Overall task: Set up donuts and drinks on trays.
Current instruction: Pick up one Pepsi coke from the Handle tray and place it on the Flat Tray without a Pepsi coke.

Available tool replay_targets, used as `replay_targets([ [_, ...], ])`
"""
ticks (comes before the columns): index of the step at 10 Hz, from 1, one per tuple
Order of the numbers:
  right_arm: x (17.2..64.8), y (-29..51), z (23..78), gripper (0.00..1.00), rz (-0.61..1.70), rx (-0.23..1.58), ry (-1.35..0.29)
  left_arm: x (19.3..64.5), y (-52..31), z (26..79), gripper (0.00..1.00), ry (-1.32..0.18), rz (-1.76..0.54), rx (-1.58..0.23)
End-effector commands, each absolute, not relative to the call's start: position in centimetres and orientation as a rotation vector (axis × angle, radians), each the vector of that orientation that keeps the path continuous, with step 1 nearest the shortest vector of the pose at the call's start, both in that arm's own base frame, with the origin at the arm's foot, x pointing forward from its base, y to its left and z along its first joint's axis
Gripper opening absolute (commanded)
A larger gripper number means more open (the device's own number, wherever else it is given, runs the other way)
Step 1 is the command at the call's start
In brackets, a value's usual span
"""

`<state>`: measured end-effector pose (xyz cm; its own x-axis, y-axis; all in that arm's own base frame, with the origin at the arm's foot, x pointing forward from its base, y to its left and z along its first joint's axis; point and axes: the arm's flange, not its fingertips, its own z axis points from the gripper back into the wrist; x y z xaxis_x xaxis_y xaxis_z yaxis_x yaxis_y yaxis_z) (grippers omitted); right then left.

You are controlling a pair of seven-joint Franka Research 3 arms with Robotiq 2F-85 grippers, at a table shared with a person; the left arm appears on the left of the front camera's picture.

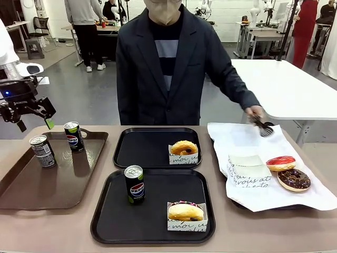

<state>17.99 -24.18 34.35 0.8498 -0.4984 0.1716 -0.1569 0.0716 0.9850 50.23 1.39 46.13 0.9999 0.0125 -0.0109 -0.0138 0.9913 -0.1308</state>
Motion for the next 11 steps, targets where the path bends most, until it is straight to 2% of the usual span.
replay_targets([
  [1,18.3,-24.0,34.3,1.00,-0.270,1.511,-0.579,51.3,1.3,45.2,1.00,-0.019,0.035,-0.102],
  [5,18.3,-24.0,34.3,1.00,-0.270,1.511,-0.579,52.1,-0.4,41.3,1.00,-0.034,0.086,-0.002],
  [11,18.3,-24.0,34.3,1.00,-0.270,1.511,-0.579,50.9,-0.1,39.4,1.00,0.004,0.056,0.013],
])
